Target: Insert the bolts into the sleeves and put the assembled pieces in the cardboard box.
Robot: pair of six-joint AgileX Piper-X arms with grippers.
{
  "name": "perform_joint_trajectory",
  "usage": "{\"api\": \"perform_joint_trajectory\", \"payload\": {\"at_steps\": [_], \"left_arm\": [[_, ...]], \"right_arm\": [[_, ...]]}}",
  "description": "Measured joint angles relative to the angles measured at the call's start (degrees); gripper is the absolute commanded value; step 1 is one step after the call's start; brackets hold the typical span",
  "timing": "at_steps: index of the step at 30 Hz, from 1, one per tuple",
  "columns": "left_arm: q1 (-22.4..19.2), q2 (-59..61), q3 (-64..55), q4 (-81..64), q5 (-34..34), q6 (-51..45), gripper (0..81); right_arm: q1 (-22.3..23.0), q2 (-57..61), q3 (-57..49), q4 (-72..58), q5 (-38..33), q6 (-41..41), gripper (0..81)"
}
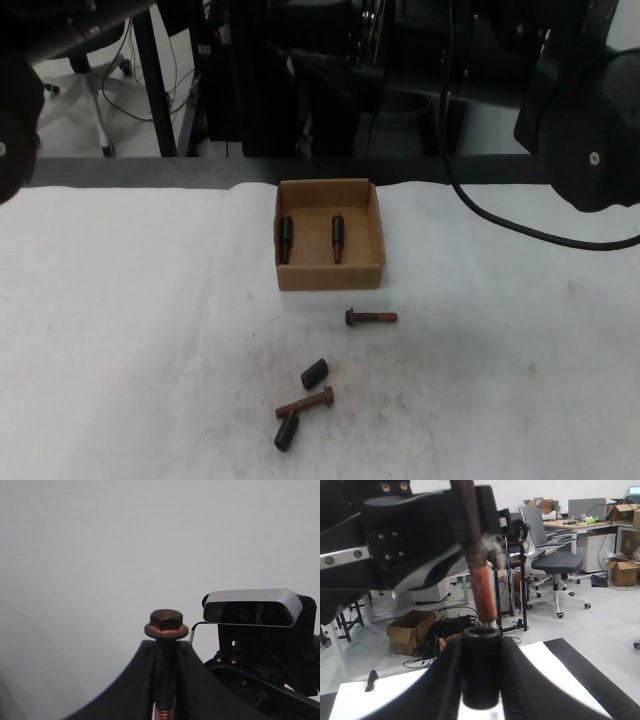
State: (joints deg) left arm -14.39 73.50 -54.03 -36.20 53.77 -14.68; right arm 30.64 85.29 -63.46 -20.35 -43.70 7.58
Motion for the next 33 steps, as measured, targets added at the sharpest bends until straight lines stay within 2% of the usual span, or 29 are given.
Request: {"api": "perform_joint_trajectory", "payload": {"at_steps": [33], "left_arm": [[0.0,0.0,0.0,-0.16,0.04,-6.64,0.2]], "right_arm": [[0.05,0.0,0.0,-1.44,1.23,0.14,0.8]]}}
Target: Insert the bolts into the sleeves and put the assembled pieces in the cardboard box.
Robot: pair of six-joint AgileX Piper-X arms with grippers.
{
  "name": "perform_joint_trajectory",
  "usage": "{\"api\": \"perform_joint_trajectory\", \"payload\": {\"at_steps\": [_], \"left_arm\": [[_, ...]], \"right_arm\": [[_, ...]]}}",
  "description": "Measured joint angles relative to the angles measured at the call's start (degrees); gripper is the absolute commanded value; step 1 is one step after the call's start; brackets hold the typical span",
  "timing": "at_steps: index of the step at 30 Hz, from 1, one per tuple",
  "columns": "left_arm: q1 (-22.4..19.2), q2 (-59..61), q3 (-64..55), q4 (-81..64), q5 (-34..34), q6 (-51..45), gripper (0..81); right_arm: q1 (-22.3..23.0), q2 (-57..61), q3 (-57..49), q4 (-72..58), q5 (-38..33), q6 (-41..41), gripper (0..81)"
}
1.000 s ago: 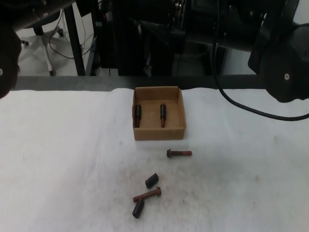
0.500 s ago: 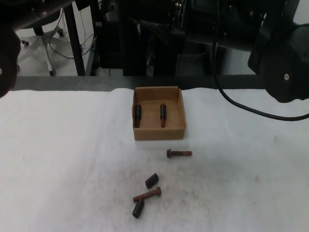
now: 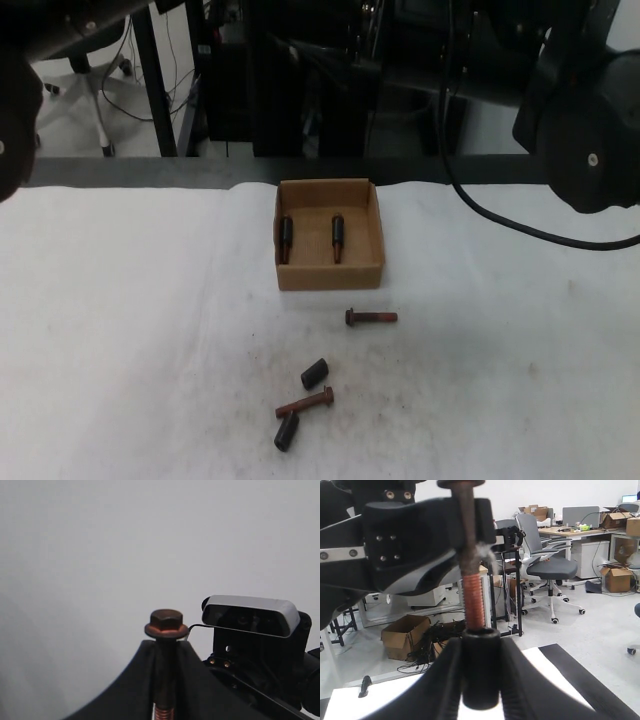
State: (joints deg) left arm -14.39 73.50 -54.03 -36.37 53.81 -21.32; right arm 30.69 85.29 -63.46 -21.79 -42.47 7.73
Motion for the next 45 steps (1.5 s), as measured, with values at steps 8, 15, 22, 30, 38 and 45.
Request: {"api": "perform_joint_trajectory", "payload": {"at_steps": [8,15,22,30,38,45], "left_arm": [[0.0,0.83,-0.1,-0.54,0.0,-0.58,0.2],[0.0,2.89,-0.07,-0.5,1.13,-1.39,0.2],[0.0,2.89,-0.07,-0.5,1.08,-1.39,0.2],[0.0,2.89,-0.07,-0.61,4.63,-2.05,31.4],[0.0,2.89,-0.07,-0.45,4.37,-4.41,49.8],[0.0,2.31,-0.7,-0.45,2.75,-4.4,49.8]], "right_arm": [[0.0,0.0,0.28,0.0,0.05,0.0,0.8],[0.0,0.0,0.44,-0.06,0.72,0.0,0.8],[0.0,0.0,0.44,-0.06,0.89,0.0,0.8],[0.0,0.0,0.44,-1.89,0.27,0.0,0.8],[0.0,-0.11,0.44,-3.45,0.48,0.27,0.8],[0.0,-0.11,0.44,-1.7,0.68,0.27,0.8]]}}
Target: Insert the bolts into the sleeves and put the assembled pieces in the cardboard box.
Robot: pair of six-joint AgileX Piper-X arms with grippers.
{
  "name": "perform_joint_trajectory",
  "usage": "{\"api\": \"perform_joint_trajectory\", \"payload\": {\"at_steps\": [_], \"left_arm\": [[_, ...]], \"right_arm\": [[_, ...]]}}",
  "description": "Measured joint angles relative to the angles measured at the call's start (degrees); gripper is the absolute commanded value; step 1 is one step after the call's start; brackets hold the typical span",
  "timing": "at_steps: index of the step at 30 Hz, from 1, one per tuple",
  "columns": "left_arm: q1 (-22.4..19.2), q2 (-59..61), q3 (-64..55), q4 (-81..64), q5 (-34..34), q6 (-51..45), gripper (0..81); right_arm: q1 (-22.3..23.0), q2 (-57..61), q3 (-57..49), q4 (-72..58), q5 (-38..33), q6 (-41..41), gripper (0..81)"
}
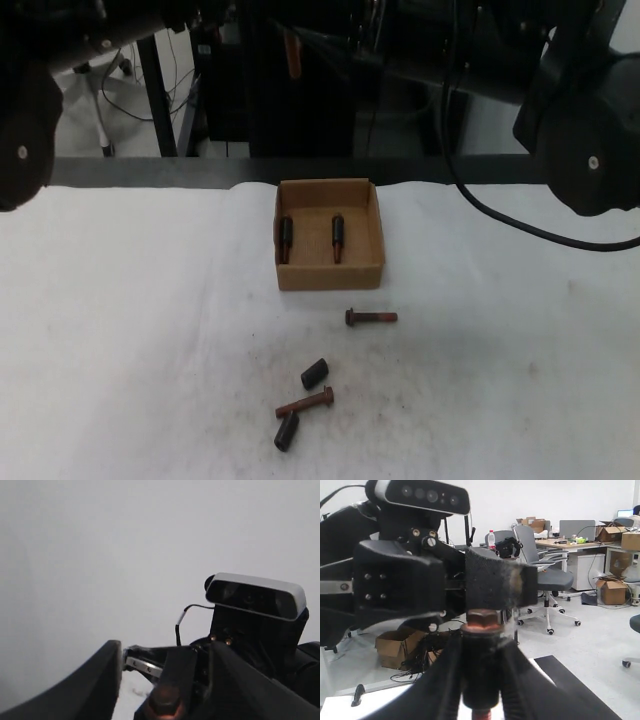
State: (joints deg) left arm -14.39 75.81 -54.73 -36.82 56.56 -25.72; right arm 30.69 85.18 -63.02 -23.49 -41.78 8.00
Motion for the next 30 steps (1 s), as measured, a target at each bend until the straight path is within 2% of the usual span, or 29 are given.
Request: {"api": "perform_joint_trajectory", "payload": {"at_steps": [4,6,8,9,12,17,20,22,25,27,30], "left_arm": [[0.28,-1.6,-2.8,-1.61,-3.66,0.0,48.3],[0.83,-2.94,-5.25,-2.19,-6.37,0.0,42.8],[1.54,-3.98,-6.06,-2.17,-8.8,0.29,31.3],[2.01,-4.44,-6.21,-1.73,-9.88,0.75,23.2],[3.01,-5.32,-6.29,0.97,-11.92,3.64,0.0],[5.47,-7.5,-6.29,24.21,-23.98,17.79,0.3],[5.72,-7.59,-6.38,39.35,-36.29,23.22,0.3],[5.7,-7.21,-6.38,48.51,-41.15,25.36,0.3],[5.7,-5.95,-6.38,60.45,-43.78,26.71,0.3],[5.7,-4.61,-6.38,66.74,-43.61,27.11,0.3],[5.7,-3.18,-6.38,71.19,-42.55,27.1,0.3]], "right_arm": [[0.0,0.0,0.0,3.42,4.93,0.0,0.8],[0.0,0.0,0.0,6.75,9.84,-0.07,0.8],[0.0,0.0,0.0,8.72,16.45,0.4,0.8],[0.0,0.0,0.0,10.49,16.99,0.49,0.8],[-0.51,0.0,0.0,17.61,24.46,1.08,0.8],[-2.74,0.1,-0.73,26.03,32.13,1.07,0.8],[-4.47,2.04,-4.39,32.1,33.1,1.07,0.8],[-5.42,4.86,-8.79,36.62,32.81,1.07,0.8],[-6.38,10.62,-16.68,44.21,31.36,1.07,0.8],[-6.54,12.92,-19.53,46.84,30.95,0.86,0.8],[-6.58,21.81,-29.55,54.54,30.71,0.37,0.8]]}}
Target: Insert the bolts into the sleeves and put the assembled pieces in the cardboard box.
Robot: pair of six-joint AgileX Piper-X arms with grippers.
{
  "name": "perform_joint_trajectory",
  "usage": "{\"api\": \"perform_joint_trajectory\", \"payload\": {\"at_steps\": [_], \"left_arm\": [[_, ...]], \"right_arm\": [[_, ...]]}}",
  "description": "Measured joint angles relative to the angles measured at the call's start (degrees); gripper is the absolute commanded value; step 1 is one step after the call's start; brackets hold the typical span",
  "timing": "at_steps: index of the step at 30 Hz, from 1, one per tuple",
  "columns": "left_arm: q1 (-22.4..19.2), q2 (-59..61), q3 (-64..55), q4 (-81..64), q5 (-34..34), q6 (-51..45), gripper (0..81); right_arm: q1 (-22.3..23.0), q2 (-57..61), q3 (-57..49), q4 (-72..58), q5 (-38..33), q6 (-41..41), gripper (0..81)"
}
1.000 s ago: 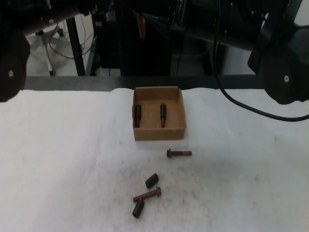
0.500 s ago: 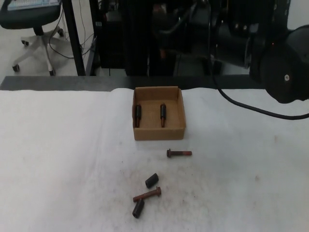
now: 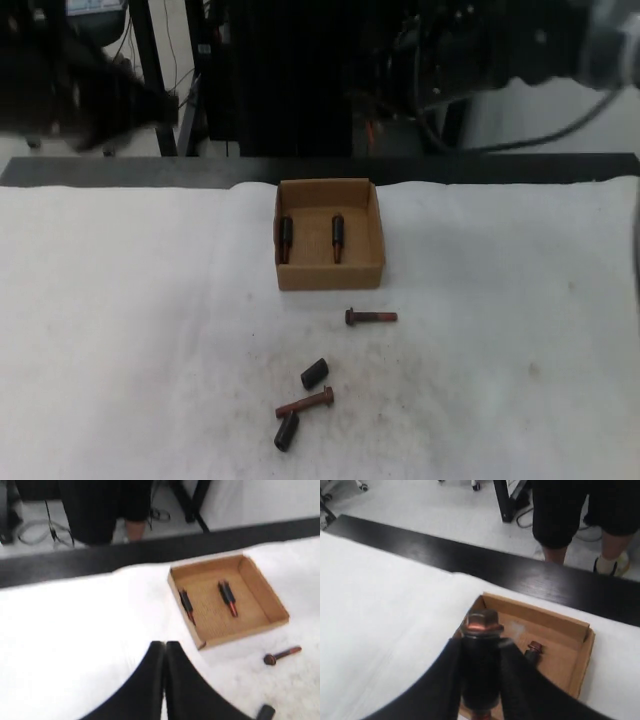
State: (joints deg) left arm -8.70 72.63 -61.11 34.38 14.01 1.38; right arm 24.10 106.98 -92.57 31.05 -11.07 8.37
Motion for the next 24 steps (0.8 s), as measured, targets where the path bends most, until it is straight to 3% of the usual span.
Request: {"api": "perform_joint_trajectory", "payload": {"at_steps": [10,24], "left_arm": [[0.0,3.1,0.23,7.57,5.46,0.0,0.3],[0.0,3.15,0.23,5.07,5.86,0.0,0.3]], "right_arm": [[0.0,15.54,-15.43,8.61,3.06,-0.19,0.8],[0.0,21.23,-17.31,13.59,3.77,-0.33,0.8]]}}
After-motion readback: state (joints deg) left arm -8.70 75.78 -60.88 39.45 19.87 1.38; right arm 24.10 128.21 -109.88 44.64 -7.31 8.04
